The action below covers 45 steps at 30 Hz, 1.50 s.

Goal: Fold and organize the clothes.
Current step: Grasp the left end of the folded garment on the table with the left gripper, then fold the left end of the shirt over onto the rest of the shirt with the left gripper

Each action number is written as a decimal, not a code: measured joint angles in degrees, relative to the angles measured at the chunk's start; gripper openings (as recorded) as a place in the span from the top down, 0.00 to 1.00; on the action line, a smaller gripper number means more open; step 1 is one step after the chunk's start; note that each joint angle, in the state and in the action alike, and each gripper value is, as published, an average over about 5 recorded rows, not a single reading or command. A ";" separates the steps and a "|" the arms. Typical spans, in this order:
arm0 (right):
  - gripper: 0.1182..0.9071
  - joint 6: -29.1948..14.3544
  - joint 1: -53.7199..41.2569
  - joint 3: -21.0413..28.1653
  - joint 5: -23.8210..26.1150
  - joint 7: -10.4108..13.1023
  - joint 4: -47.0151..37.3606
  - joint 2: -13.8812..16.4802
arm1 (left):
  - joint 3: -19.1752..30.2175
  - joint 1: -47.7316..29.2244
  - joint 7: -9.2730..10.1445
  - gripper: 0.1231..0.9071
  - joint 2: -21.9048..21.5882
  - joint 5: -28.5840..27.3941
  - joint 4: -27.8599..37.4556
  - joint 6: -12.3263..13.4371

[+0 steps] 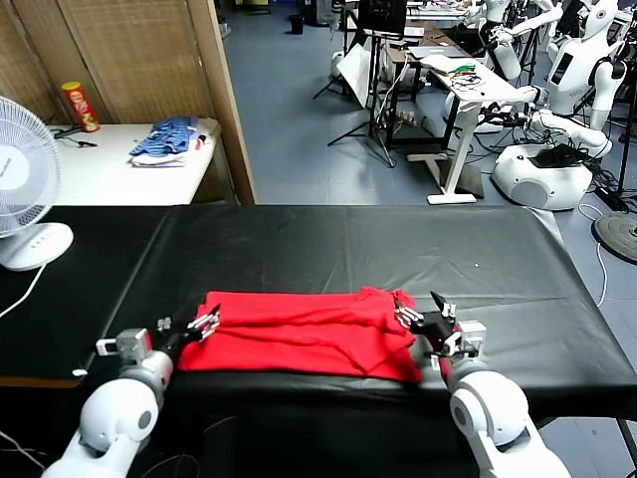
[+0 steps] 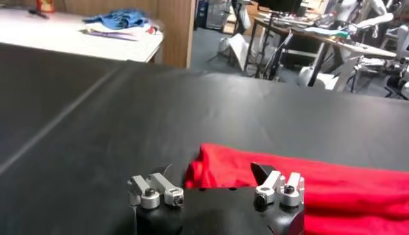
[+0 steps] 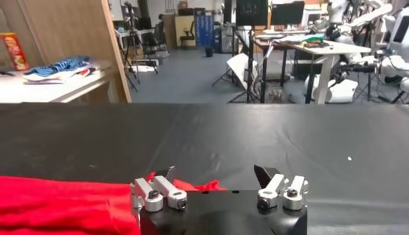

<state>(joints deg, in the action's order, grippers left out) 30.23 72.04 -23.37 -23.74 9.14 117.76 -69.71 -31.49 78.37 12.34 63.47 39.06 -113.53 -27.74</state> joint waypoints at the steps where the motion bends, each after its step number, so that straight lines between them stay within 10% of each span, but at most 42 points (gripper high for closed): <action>1: 0.14 -0.02 0.09 -0.01 0.01 -0.04 0.10 0.04 | -0.12 0.32 -0.18 0.16 0.29 -0.08 0.22 0.27; 18: 0.14 -0.45 0.60 -0.17 1.36 -0.73 0.75 -0.66 | 0.30 1.09 -1.35 0.94 2.37 -2.00 2.41 1.23; 33: 0.14 -0.57 2.86 -1.89 1.63 -0.67 3.35 -1.72 | -5.11 2.05 -3.64 0.94 -7.91 -24.05 4.63 6.15; 45: 0.14 -0.71 4.73 -2.57 3.02 -0.52 4.29 -2.83 | -2.32 1.13 0.66 0.94 -9.18 -15.48 -2.74 0.06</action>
<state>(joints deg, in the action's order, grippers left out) 29.52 76.78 -25.94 -20.72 8.62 122.05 -72.55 -33.81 79.50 13.00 54.29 23.58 -116.27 -27.68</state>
